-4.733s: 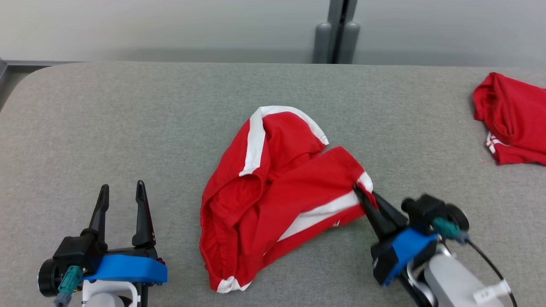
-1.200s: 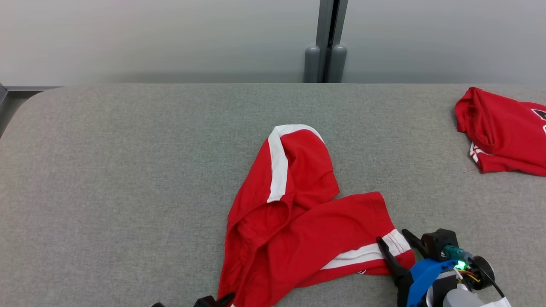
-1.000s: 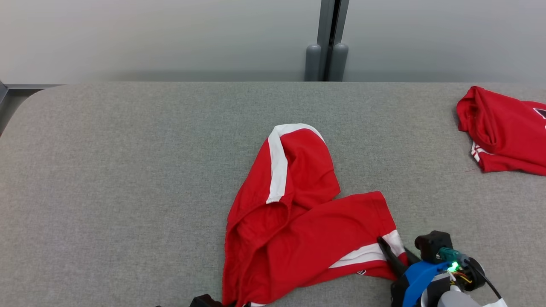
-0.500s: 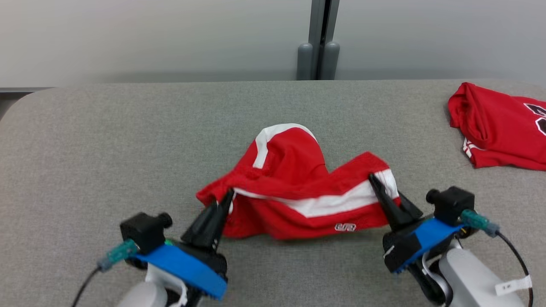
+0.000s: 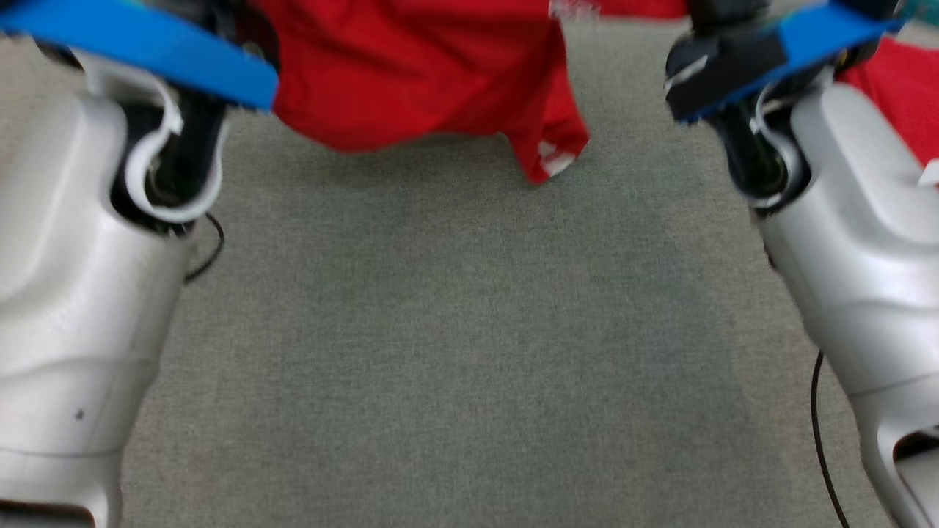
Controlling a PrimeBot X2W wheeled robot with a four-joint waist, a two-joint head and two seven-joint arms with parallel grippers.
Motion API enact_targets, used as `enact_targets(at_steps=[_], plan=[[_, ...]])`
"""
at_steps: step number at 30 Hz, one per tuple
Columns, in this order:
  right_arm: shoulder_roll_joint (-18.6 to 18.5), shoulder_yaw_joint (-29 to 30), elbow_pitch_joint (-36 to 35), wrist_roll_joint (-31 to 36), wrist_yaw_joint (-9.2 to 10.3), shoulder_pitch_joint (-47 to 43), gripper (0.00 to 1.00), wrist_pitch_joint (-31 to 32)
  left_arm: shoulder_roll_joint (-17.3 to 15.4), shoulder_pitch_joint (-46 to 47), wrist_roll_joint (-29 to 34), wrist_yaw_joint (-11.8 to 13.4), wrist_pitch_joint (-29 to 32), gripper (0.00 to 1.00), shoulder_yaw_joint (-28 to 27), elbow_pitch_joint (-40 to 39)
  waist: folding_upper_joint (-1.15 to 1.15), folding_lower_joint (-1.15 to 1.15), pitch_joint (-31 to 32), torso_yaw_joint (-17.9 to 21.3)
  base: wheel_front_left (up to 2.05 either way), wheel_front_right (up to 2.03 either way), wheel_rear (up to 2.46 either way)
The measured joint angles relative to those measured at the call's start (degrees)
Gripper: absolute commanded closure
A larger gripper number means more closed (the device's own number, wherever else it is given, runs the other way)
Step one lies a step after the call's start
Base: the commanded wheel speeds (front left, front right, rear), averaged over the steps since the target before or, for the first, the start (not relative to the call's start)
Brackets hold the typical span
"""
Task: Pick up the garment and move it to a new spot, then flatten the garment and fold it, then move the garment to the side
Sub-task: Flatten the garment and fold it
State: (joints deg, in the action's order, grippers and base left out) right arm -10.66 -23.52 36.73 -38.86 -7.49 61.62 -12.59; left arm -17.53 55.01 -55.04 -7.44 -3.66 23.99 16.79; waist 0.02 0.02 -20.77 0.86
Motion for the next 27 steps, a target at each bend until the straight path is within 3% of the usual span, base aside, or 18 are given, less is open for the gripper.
enact_targets(at_steps=[8,13,17,21,24,27], plan=[[1.82,2.99,10.72,-3.36,0.01,23.16,1.0,-0.55,1.26,26.05,-2.53,0.0,-1.68,1.0,1.85,8.81,0.0,0.0,-8.04,0.49,0.0,0.0,0.0],[1.74,4.04,15.06,-3.81,0.01,30.59,1.0,-1.71,1.68,34.0,-4.32,0.0,-5.5,1.0,5.78,12.04,-0.01,-0.01,-10.89,0.41,0.0,0.0,0.0],[1.9,0.62,16.64,-3.59,0.0,29.04,1.0,-2.18,0.7,32.12,-5.42,0.0,-8.33,1.0,12.25,11.79,-0.01,-0.01,-11.53,0.08,0.0,0.0,0.0],[1.3,-3.32,16.93,-3.63,0.01,21.66,1.0,-2.32,-1.15,24.29,-6.05,0.0,-10.67,1.0,17.27,10.18,-0.02,-0.02,-11.27,-0.08,0.0,0.0,0.0],[0.37,-4.58,14.54,-3.74,0.01,15.4,1.0,-2.37,-1.72,16.49,-6.59,0.0,-11.16,1.0,18.52,7.37,-0.02,-0.01,-10.69,-0.2,0.0,0.0,0.0],[-0.96,-5.48,11.11,-4.2,0.01,7.87,1.0,-2.38,-2.23,7.89,-3.19,0.0,-11.32,1.0,16.67,4.02,-0.02,-0.03,-9.71,-0.51,0.0,0.0,0.0]])
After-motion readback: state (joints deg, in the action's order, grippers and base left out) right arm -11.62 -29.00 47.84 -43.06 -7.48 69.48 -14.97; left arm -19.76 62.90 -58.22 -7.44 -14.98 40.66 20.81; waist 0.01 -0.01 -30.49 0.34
